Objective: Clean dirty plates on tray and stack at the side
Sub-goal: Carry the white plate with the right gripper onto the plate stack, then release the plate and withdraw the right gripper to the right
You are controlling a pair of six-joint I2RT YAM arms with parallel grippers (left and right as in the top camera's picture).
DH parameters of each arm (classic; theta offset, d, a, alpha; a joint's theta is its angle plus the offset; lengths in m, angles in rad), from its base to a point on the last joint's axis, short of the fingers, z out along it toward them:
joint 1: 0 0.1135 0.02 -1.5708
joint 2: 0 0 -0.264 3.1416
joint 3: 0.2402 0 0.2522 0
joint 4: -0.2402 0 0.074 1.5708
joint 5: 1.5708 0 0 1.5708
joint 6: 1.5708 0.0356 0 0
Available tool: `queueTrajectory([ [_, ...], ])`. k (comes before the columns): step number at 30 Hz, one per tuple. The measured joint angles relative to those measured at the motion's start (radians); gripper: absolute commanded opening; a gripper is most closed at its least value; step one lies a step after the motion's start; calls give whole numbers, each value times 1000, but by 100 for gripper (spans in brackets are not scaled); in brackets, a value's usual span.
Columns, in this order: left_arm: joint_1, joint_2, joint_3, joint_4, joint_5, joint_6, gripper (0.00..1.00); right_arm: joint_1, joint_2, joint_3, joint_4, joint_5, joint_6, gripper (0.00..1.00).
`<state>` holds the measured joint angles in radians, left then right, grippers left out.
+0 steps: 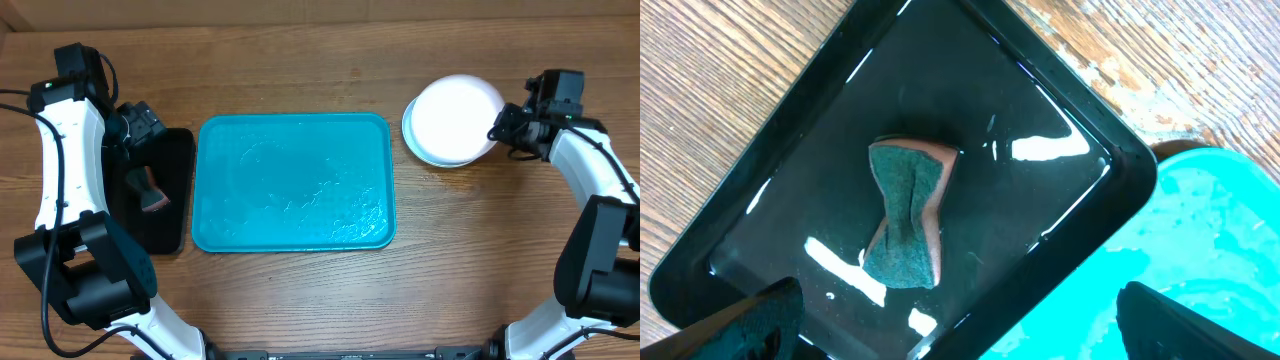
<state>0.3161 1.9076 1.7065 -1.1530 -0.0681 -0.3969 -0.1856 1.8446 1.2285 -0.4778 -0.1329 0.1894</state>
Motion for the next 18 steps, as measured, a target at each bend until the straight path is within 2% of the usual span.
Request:
queueTrajectory([
  [3, 0, 0, 0, 0, 5, 0, 100, 17, 0, -7, 3, -10, 3, 86],
  [5, 0, 0, 0, 0, 6, 0, 100, 29, 0, -7, -19, -25, 3, 93],
  [6, 0, 0, 0, 0, 8, 0, 100, 34, 0, -7, -37, -40, 3, 100],
  [12, 0, 0, 0, 0, 9, 0, 100, 48, -48, -7, -143, -181, 2, 100],
  [18, 0, 0, 0, 0, 12, 0, 100, 56, -270, -7, -307, -229, -3, 100],
])
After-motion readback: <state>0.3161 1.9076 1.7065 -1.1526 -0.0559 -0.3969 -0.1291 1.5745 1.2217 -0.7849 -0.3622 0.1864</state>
